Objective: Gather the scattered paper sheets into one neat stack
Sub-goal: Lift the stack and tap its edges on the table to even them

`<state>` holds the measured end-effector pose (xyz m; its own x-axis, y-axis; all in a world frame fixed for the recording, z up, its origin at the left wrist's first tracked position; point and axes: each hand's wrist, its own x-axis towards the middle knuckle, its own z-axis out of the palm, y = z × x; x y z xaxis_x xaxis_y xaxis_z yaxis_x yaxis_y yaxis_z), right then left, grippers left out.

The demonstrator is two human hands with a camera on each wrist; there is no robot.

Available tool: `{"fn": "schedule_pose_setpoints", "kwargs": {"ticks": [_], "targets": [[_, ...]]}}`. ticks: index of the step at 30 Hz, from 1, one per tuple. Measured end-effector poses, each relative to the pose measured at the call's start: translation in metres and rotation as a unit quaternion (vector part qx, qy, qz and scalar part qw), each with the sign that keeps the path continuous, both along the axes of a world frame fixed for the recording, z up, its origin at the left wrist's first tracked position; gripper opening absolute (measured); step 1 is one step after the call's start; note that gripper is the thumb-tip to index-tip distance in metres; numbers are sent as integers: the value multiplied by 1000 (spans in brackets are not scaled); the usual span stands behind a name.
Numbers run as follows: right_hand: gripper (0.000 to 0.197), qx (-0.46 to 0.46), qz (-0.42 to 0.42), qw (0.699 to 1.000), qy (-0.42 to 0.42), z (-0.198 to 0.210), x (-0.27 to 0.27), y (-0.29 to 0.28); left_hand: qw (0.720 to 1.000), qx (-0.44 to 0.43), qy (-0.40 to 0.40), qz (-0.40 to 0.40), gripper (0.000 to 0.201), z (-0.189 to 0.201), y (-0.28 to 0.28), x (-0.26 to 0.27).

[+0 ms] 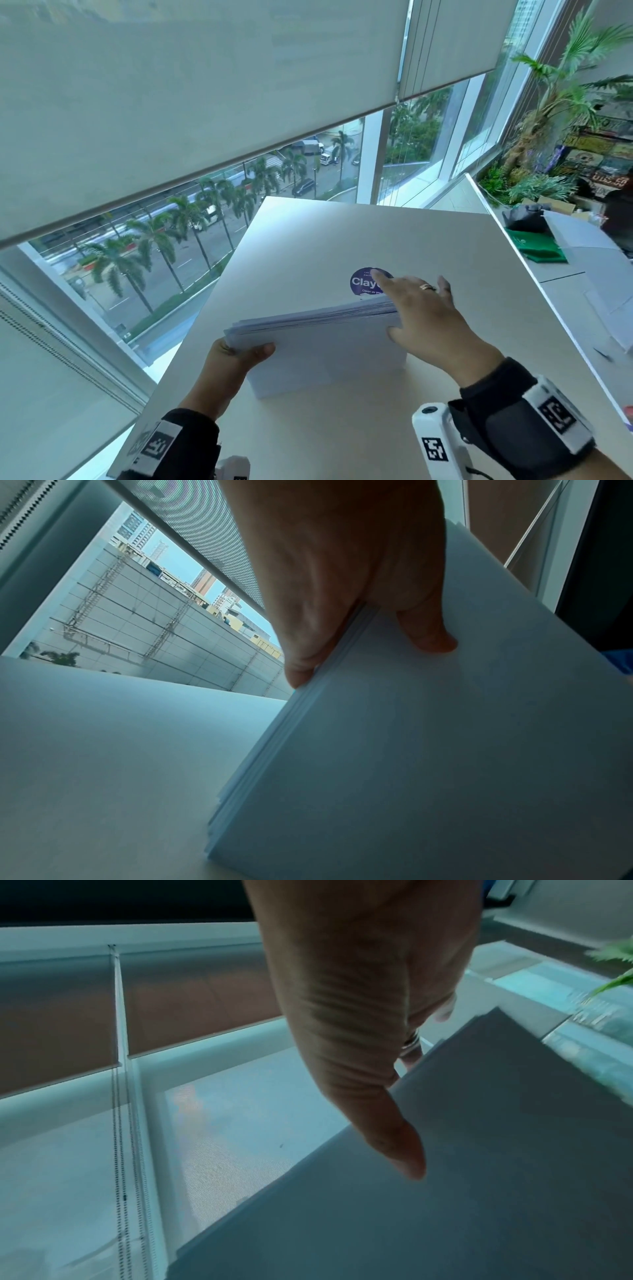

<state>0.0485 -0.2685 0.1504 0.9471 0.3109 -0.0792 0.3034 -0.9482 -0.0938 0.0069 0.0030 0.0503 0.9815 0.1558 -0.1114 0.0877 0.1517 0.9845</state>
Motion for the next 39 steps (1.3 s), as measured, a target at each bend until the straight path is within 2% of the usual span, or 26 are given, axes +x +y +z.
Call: {"fn": "schedule_pose_setpoints", "kwargs": {"ticks": [5,10,12,15,16,18,19,21,23,24,26,28,29,30,31,32,34,37,39], "targets": [[67,-58,121,991,25,4,18,38,1000,-17,-14,-7,33,2,-2,-5],[30,-103,180,976,68,7,27,58,1000,-2,1,14,21,1,0,-4],[24,-83,182,977,79,9,29,60,999,7,7,34,17,1,0,-3],[15,-41,183,979,82,12,31,60,998,25,0,66,23,3,2,-6],[23,-21,177,981,81,13,33,59,996,28,-6,83,25,4,4,-7],[27,13,162,983,82,17,36,55,987,79,4,143,49,1,8,-9],[23,38,155,984,78,21,38,52,975,122,33,180,68,-2,11,-10],[33,113,115,983,88,27,43,43,955,160,93,234,105,-6,16,-12],[40,222,58,967,110,30,47,33,958,109,121,234,128,-2,13,-12],[34,290,42,948,126,29,48,28,965,73,120,221,135,0,11,-11],[16,425,11,890,166,25,47,19,982,-16,82,168,140,6,5,-5],[18,533,-12,823,198,13,44,13,991,-100,38,85,133,14,-2,1],[18,576,-19,790,209,5,43,9,992,-120,18,42,115,19,-4,4],[13,612,-20,758,223,-3,40,6,991,-130,4,3,87,26,-6,6],[18,641,-22,731,233,-9,37,5,991,-133,-8,-25,65,34,-9,7],[38,667,-25,706,237,-20,36,2,991,-126,-18,-40,57,40,-9,9],[62,697,-38,679,225,-38,34,-2,995,-79,-34,-50,53,44,-8,12],[65,715,-45,658,231,-55,29,-7,997,-32,-49,-43,17,46,-11,14],[64,713,-48,660,232,-64,25,-11,998,0,-41,-38,15,40,-14,13]]}}
